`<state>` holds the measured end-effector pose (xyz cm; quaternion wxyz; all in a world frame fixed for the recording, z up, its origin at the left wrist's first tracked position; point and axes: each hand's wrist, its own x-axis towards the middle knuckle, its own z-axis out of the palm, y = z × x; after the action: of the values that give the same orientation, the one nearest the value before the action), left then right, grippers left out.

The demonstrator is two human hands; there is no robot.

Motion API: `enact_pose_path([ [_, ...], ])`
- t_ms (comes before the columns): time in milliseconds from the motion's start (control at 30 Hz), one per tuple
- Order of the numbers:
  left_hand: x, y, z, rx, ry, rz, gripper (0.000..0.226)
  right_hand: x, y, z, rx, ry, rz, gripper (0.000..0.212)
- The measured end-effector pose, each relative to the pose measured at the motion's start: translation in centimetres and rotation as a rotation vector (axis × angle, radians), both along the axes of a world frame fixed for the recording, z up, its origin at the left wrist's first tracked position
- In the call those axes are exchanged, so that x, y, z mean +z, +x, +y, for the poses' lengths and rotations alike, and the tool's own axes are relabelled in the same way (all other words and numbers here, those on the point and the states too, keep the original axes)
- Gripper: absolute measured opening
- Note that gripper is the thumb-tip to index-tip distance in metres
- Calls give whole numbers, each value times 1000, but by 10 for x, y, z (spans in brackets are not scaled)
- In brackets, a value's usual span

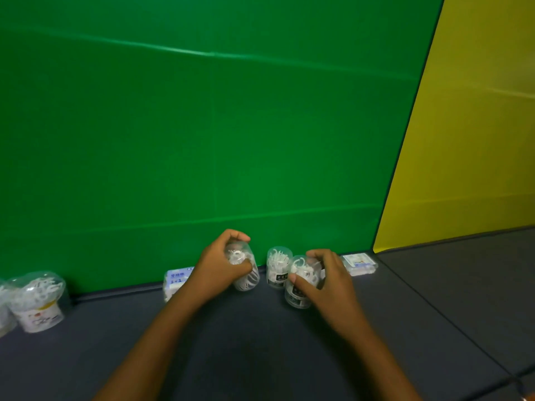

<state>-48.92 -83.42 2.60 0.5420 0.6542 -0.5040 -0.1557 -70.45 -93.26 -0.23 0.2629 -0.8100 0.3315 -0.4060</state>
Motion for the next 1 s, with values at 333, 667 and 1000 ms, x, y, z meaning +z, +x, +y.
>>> enact_pose_path([
  [333, -37, -21, -34, 251, 44, -142, 43, -9, -1, -49, 178, 40, 13, 48],
  [667, -47, -33, -47, 308, 32, -259, 40, -18, 4, -59, 279, -15, 20, 50],
  [1000, -38, -30, 1, 473, 179, -614, 45, -13, 25, -40, 387, -223, 84, 47],
])
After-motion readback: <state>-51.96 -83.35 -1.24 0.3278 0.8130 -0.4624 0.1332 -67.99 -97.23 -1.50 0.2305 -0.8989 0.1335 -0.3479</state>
